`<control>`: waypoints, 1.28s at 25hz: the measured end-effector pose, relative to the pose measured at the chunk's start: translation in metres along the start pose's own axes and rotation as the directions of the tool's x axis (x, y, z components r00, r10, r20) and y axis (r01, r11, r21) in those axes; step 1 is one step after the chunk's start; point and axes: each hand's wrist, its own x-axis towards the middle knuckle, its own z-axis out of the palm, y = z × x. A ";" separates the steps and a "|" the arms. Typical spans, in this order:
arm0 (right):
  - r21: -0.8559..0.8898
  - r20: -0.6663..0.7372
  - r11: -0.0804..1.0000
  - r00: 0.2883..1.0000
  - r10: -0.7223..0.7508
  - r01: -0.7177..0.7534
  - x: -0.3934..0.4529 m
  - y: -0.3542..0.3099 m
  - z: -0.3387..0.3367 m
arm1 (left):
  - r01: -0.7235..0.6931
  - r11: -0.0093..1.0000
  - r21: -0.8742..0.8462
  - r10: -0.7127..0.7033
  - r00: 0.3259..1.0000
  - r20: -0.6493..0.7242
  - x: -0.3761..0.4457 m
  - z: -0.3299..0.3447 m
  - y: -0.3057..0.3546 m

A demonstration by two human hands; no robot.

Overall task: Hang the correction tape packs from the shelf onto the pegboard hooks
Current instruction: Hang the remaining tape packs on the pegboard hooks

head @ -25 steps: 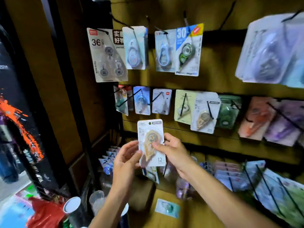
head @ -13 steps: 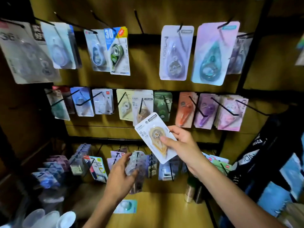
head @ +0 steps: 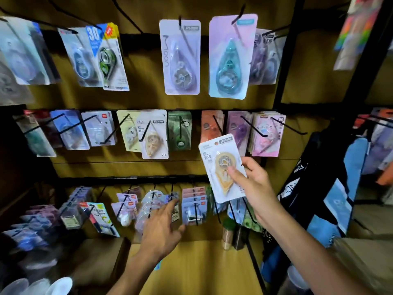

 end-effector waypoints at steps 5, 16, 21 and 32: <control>0.050 0.104 0.997 0.993 0.047 -0.052 0.001 0.006 0.040 | -0.013 1.000 -0.027 0.012 1.000 -0.023 -0.004 -0.014 -0.011; 0.106 0.209 0.981 0.968 0.139 -0.164 0.008 0.017 0.148 | 0.088 0.996 -0.030 -0.090 0.990 -0.105 -0.025 -0.058 -0.076; 0.067 0.095 0.988 0.986 0.134 -0.140 0.009 0.018 0.166 | 0.082 0.996 -0.024 -0.084 0.989 -0.124 -0.030 -0.061 -0.089; -0.022 -0.109 0.936 0.931 0.347 -0.351 0.106 0.031 0.198 | 0.115 0.991 -0.068 -0.122 0.986 -0.115 -0.035 -0.050 -0.105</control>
